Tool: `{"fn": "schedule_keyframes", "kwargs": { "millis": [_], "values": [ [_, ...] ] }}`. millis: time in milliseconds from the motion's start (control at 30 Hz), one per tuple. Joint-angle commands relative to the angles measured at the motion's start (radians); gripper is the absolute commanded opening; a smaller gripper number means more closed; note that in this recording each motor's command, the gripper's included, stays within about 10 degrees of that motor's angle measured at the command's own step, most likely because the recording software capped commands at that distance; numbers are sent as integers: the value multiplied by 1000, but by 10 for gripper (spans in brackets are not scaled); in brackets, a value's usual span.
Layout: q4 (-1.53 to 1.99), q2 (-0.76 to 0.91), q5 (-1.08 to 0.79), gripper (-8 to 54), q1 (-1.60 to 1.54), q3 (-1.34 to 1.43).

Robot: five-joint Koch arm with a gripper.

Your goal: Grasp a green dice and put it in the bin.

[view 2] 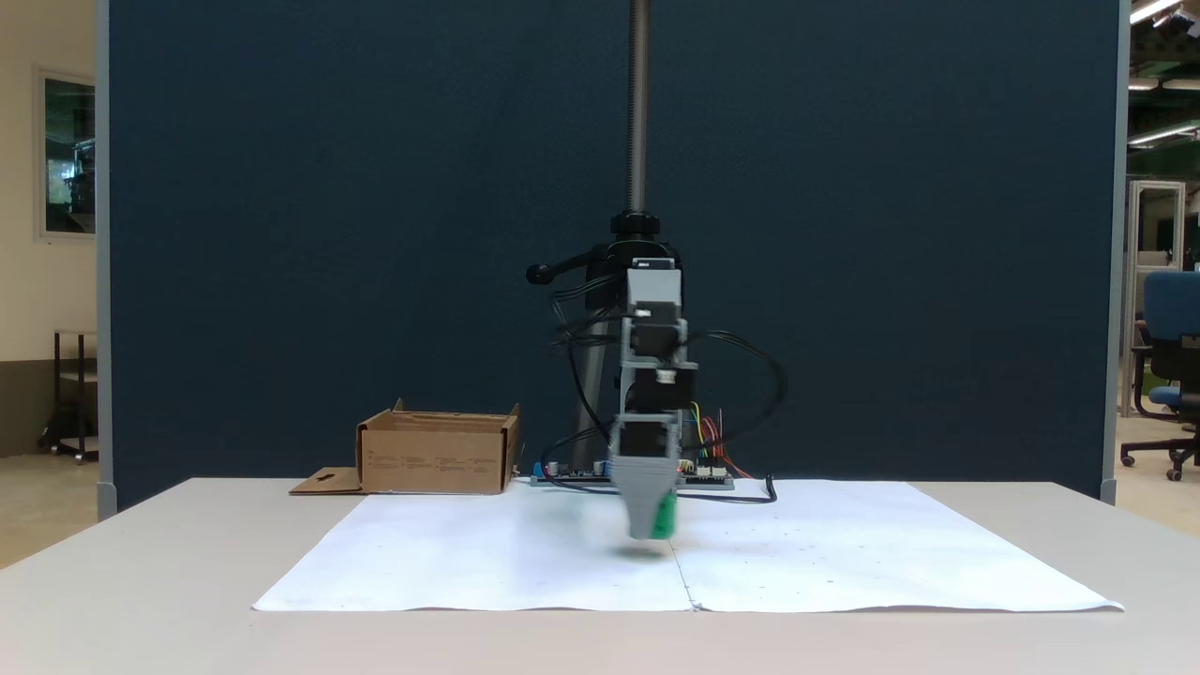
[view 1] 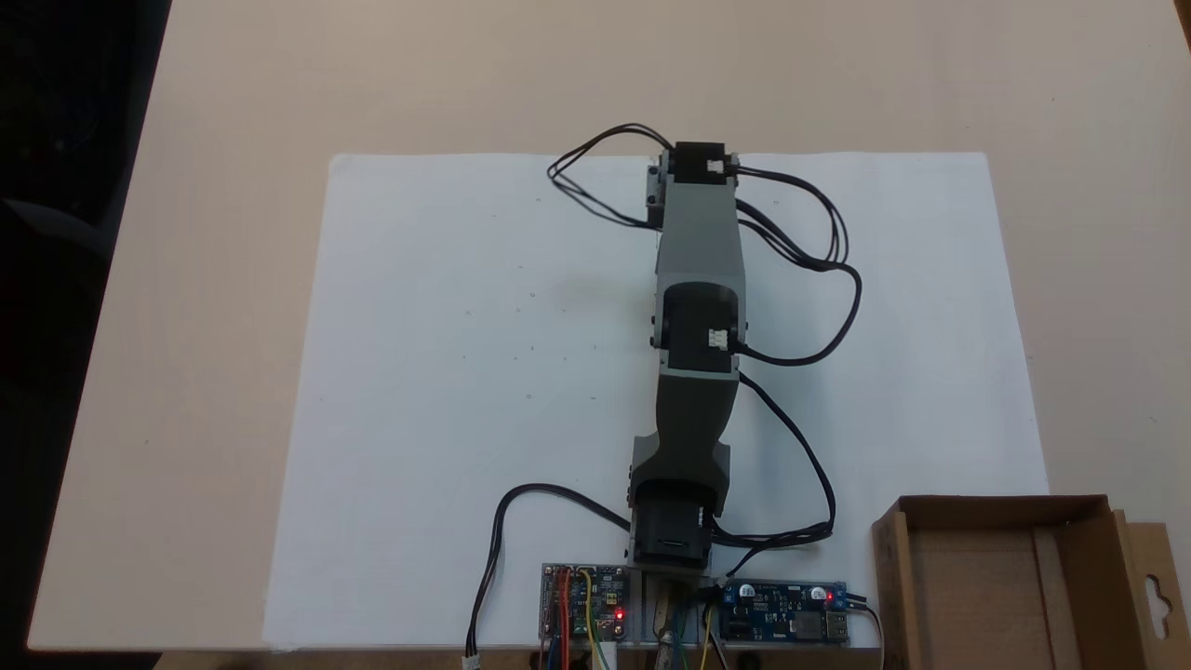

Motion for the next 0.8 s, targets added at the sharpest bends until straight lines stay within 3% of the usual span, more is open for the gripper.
{"fn": "schedule_keyframes", "kwargs": {
  "millis": [0, 333, 767],
  "values": [
    [-31, 23, 44, 121, 78, -89],
    [-37, 97, -41, 121, 419, -295],
    [-123, 247, -55, 121, 854, -301]
  ]
}}
